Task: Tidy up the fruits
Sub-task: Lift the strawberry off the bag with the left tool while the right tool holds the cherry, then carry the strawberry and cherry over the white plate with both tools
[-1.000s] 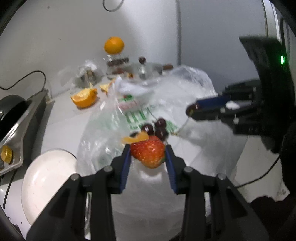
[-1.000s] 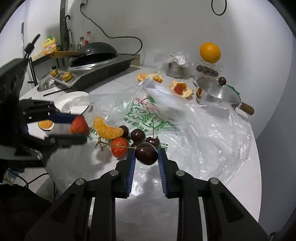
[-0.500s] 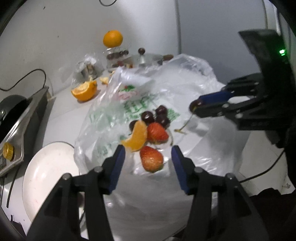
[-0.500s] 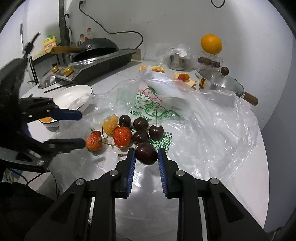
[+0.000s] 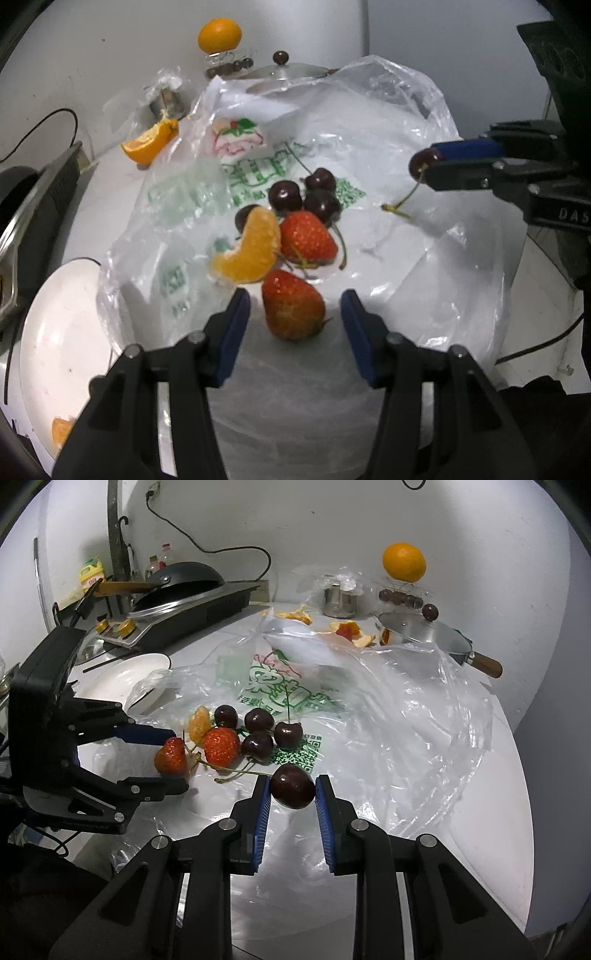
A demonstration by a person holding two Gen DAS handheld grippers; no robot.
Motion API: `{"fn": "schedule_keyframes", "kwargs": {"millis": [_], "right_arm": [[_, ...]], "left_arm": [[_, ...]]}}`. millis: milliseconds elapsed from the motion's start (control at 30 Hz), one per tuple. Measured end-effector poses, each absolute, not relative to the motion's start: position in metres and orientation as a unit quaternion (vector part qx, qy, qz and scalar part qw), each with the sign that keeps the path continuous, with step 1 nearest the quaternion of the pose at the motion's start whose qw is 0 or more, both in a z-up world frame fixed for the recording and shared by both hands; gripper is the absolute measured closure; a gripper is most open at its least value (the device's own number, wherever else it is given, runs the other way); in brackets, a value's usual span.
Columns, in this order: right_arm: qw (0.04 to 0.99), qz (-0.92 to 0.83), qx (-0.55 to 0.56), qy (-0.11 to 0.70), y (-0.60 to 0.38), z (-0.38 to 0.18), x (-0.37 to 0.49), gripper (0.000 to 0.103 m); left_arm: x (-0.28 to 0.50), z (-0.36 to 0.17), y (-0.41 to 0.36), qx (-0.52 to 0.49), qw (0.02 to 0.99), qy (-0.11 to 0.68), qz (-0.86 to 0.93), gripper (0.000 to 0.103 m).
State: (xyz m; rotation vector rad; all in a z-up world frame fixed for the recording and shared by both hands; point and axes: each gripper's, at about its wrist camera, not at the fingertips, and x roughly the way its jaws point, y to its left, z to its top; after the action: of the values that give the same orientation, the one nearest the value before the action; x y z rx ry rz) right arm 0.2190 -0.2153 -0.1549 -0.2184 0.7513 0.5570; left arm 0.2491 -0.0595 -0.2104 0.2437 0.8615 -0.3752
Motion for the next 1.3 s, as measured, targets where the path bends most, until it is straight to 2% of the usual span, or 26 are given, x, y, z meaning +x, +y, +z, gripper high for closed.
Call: {"fn": "schedule_keyframes", "kwargs": {"millis": [33,100,700,967,1300], "right_arm": [[0.887,0.268,-0.105,0.361,-0.216,-0.155,0.219,0.077],[0.888,0.268,-0.104,0.360,-0.216,-0.155,0.219,0.077],[0.898,0.271,-0.126,0.324,-0.189,-0.124,0.208,0.077],[0.897,0.286,-0.133,0.310,-0.157,-0.112,0.205,0.077],[0.886,0.313,-0.151,0.307,-0.107,-0.108,0.202,0.077]], "left_arm": [[0.249,-0.211,-0.059,0.116,0.884,0.415,-0.180,0.054],[0.250,-0.213,-0.059,0.116,0.883,0.418,-0.180,0.070],[0.223,-0.161,-0.035,0.081,0.914,0.355,-0.180,0.070],[0.206,-0.139,0.000,0.056,0.930,0.328,-0.158,0.070],[0.189,-0.139,0.055,0.027,0.940,0.320,-0.115,0.070]]}}
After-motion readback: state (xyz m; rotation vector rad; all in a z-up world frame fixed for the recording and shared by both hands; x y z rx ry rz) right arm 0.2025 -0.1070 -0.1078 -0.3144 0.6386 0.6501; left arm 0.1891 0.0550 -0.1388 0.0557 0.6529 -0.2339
